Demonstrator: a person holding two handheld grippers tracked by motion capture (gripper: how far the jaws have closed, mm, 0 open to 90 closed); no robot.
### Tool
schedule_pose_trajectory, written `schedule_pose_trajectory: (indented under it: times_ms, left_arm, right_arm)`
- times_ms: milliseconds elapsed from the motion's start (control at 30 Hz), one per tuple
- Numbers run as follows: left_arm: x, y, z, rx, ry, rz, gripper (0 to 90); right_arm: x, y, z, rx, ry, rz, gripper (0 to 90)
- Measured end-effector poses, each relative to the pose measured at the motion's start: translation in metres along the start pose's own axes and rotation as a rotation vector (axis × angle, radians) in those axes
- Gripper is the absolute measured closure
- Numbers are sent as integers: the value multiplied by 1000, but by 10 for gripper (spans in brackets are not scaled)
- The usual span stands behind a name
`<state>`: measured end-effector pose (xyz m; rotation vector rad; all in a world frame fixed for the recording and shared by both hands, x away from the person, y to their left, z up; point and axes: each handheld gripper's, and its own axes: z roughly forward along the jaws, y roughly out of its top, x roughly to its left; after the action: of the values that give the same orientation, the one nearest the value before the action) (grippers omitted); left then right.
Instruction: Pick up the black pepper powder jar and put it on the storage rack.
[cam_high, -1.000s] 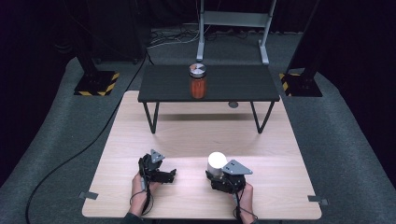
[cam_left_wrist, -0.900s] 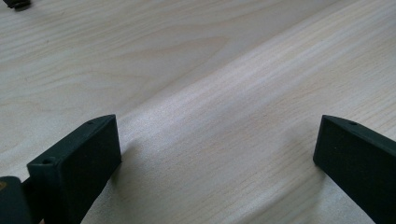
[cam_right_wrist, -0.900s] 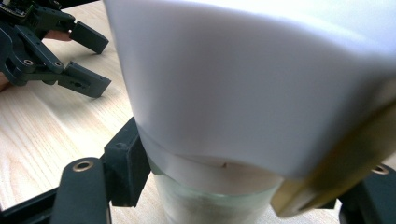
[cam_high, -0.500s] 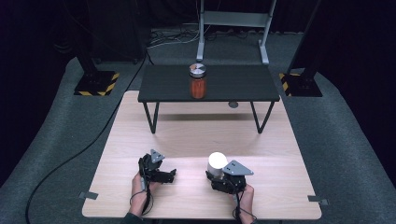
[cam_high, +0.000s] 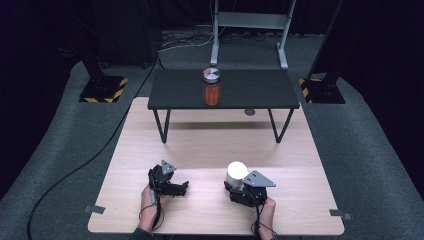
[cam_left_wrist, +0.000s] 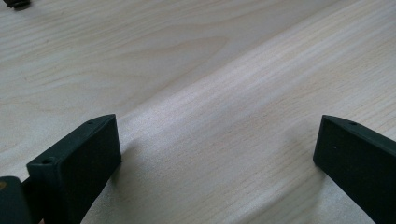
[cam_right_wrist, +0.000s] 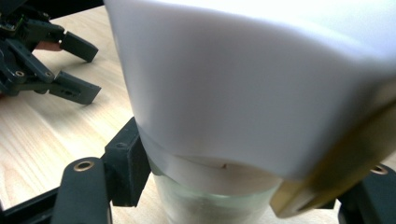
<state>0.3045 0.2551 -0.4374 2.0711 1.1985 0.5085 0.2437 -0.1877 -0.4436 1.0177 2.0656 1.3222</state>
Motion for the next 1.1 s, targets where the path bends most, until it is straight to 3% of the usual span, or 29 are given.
schedule_pose_trajectory:
  times_ms: [1100]
  left_arm:
    - [0,0,0,0,0,0,3]
  right_arm:
    - [-25,20,-22,-6,-63,33,296]
